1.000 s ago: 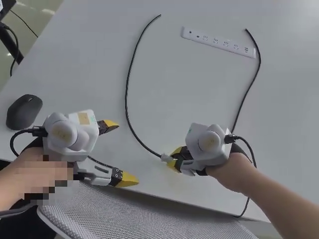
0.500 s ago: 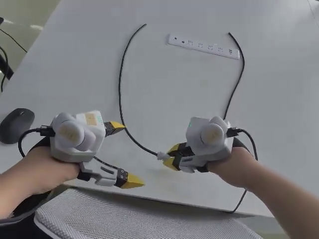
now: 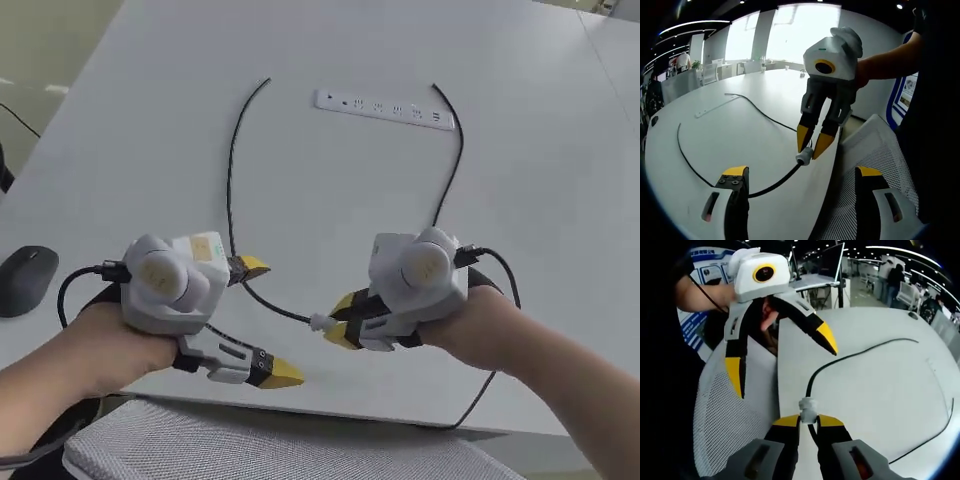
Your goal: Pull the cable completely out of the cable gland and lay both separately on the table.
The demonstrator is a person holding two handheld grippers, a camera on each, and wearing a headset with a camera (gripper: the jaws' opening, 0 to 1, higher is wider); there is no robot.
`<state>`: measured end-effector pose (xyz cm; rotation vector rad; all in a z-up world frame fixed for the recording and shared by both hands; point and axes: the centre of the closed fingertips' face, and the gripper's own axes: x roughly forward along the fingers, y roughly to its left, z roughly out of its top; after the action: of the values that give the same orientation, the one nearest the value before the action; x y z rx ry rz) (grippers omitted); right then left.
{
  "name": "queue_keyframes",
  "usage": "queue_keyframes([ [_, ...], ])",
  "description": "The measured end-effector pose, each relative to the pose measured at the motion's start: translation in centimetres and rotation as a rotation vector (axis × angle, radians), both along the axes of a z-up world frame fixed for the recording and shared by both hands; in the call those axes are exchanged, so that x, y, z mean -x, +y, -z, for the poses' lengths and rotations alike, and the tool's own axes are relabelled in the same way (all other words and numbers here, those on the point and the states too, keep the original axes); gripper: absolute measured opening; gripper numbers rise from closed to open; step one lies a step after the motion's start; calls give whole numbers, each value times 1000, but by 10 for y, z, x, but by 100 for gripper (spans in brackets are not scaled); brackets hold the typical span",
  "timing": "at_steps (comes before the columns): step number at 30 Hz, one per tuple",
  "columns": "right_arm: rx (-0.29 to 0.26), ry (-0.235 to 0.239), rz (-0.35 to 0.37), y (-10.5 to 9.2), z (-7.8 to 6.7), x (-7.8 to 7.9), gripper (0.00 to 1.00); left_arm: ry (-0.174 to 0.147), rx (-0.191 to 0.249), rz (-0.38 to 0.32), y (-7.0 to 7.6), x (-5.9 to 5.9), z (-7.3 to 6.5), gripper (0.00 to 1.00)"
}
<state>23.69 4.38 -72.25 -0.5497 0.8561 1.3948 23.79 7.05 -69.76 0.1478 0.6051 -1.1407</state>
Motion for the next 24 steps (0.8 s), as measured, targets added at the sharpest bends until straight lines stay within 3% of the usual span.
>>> queue_keyframes([
  [6,22,-13,-35,-4,-6,6,7,5,18,18,-5,-1,2,83],
  [14,26,-23,-61,-8,-16,10,7,38,89,45,-16,3,-3,68],
  [24,33,-32,-91,-14,-25,13,7,30,134,82,-32,4,-8,57],
])
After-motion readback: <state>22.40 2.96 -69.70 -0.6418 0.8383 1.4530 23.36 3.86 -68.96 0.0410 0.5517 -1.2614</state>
